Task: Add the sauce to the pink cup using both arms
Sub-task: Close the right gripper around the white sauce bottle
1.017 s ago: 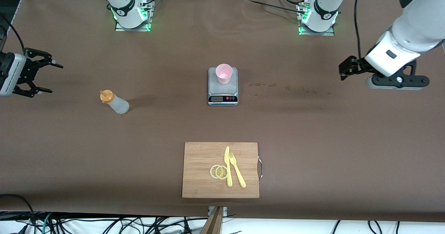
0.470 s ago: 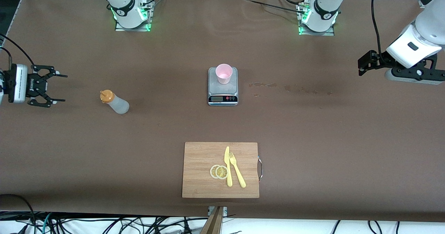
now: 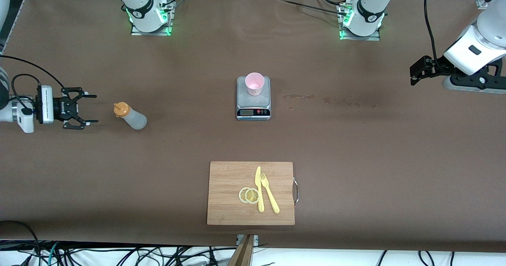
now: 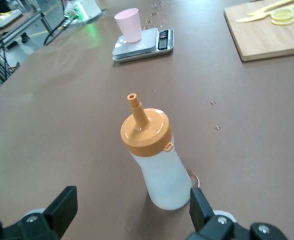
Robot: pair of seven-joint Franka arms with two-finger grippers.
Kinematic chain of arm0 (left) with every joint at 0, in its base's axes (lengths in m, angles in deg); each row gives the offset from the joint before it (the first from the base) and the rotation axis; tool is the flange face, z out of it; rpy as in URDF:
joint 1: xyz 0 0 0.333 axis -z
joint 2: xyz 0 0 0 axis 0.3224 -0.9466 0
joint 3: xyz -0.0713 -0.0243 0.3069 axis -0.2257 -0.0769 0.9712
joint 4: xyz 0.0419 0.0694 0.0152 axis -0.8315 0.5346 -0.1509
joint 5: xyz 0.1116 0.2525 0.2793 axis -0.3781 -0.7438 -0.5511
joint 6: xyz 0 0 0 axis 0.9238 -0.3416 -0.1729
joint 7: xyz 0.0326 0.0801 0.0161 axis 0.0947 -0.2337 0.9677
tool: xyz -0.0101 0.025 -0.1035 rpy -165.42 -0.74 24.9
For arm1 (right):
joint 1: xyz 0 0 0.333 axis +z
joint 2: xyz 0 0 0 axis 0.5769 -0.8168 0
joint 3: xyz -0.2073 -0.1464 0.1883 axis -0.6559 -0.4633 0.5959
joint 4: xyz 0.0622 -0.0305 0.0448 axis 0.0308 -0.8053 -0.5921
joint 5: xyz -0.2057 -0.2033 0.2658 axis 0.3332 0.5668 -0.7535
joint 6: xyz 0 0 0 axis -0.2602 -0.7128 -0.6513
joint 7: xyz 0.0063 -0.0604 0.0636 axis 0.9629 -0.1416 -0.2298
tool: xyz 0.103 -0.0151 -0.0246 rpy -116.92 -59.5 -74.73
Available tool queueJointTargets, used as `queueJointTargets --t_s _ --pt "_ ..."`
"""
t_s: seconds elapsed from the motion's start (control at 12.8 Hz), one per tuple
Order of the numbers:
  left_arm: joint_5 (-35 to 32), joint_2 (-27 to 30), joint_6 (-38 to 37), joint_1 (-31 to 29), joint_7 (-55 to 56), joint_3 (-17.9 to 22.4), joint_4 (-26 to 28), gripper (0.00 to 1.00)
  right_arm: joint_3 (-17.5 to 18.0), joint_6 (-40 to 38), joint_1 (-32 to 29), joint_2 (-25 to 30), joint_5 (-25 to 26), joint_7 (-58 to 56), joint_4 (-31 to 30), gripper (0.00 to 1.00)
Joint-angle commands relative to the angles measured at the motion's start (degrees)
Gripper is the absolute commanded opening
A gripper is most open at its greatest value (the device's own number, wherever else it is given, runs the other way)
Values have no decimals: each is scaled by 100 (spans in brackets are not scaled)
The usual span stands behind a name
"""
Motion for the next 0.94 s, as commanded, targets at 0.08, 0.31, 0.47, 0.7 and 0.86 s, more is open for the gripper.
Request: queueJointTargets --t_s 0.08,0.31,0.47,0.7,0.86 --pt "128 -47 -178 -7 163 -9 -124 100 10 -165 -49 -209 -233 -571 -68 100" --pt "479 -100 -222 -77 277 53 -256 100 10 -130 -49 -376 -505 -739 -69 100" --pt "480 -91 -275 -191 277 44 -247 100 10 -60 12 -438 -654 -740 -69 100" --pt "480 -100 -275 -200 260 44 -247 100 10 37 153 -587 -839 -949 -69 100" --pt "480 -100 -275 -183 286 -17 -265 100 10 107 214 -684 -945 -1160 -69 100"
